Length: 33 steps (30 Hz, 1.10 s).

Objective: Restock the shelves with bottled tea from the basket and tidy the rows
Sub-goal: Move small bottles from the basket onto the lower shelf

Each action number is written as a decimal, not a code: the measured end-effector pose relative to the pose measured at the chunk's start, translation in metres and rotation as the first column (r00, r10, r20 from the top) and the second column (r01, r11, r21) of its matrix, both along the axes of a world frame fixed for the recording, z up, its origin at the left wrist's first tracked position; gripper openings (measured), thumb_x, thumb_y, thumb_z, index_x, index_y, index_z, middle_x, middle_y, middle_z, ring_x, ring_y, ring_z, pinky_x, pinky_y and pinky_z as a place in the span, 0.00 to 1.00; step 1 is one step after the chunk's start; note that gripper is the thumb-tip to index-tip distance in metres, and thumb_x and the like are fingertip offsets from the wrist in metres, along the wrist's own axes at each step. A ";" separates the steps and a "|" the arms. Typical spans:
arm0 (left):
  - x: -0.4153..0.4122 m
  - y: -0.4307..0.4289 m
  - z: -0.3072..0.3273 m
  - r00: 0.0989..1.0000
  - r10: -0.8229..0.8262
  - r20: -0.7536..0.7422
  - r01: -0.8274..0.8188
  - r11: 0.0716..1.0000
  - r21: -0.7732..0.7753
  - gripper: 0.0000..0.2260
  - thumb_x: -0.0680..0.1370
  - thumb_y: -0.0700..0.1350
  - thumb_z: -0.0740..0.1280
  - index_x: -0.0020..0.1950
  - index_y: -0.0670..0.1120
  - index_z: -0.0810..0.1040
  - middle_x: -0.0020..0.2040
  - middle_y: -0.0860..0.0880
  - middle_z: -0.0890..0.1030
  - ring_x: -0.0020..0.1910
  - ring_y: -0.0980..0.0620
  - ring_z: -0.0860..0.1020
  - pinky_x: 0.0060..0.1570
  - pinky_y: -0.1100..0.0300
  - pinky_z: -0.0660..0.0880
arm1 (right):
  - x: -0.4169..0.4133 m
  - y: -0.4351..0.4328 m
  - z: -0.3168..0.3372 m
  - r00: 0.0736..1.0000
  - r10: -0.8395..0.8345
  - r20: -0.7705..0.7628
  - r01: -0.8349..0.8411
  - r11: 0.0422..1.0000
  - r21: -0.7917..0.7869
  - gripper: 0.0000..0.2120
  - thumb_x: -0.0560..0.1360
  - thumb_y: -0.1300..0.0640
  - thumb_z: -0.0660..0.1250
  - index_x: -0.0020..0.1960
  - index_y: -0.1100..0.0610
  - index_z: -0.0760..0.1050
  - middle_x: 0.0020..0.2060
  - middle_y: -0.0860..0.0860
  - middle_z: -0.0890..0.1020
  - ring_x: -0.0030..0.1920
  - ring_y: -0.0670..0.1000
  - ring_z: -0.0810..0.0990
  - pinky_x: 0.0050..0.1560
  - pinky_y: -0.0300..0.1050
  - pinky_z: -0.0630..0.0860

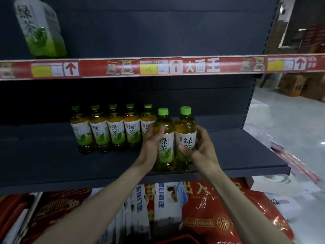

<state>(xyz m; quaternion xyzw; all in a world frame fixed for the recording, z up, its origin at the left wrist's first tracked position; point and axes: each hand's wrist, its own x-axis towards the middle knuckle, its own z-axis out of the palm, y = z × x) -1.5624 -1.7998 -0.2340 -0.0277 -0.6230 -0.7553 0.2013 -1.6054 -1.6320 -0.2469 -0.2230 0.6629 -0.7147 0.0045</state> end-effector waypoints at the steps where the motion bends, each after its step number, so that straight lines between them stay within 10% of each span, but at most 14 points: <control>1: -0.006 -0.001 -0.003 1.000 0.020 -0.005 -0.020 1.000 0.008 0.15 0.86 0.42 0.61 0.71 0.39 0.74 0.61 0.45 0.85 0.62 0.49 0.84 0.55 0.60 0.80 | -0.004 -0.002 -0.001 1.000 -0.005 -0.009 0.005 1.000 0.003 0.33 0.73 0.69 0.77 0.71 0.49 0.69 0.57 0.49 0.84 0.54 0.41 0.85 0.46 0.38 0.83; 14: -0.038 -0.006 -0.029 0.996 0.059 -0.070 -0.064 0.996 -0.060 0.13 0.82 0.50 0.65 0.64 0.47 0.77 0.63 0.40 0.82 0.67 0.41 0.79 0.72 0.36 0.71 | -0.038 -0.006 -0.030 1.000 -0.008 0.001 0.008 1.000 0.004 0.34 0.74 0.70 0.75 0.73 0.50 0.68 0.59 0.48 0.83 0.57 0.41 0.83 0.50 0.35 0.81; 22: -0.019 -0.014 -0.039 0.996 -0.042 0.078 0.061 0.964 -0.259 0.27 0.82 0.48 0.70 0.77 0.61 0.62 0.66 0.65 0.77 0.65 0.70 0.76 0.61 0.68 0.76 | -0.038 -0.001 -0.034 1.000 0.009 0.026 -0.012 0.993 0.114 0.41 0.72 0.65 0.79 0.77 0.47 0.64 0.59 0.43 0.82 0.57 0.37 0.82 0.51 0.35 0.81; 25: -0.007 -0.020 -0.068 0.969 0.143 0.200 -0.028 0.872 -0.489 0.42 0.71 0.55 0.81 0.77 0.64 0.59 0.70 0.63 0.72 0.69 0.64 0.72 0.67 0.60 0.74 | -0.031 0.005 -0.043 1.000 -0.018 -0.016 0.022 0.954 0.298 0.45 0.70 0.58 0.82 0.78 0.48 0.60 0.61 0.36 0.76 0.59 0.35 0.78 0.56 0.31 0.75; 33: -0.007 -0.011 -0.085 0.876 0.433 0.214 -0.256 0.792 -0.554 0.22 0.69 0.48 0.84 0.54 0.54 0.76 0.46 0.65 0.78 0.42 0.73 0.78 0.40 0.79 0.73 | -0.033 0.006 -0.066 0.971 -0.191 -0.146 0.238 0.849 0.473 0.31 0.71 0.51 0.82 0.69 0.55 0.74 0.53 0.42 0.81 0.54 0.43 0.80 0.46 0.23 0.71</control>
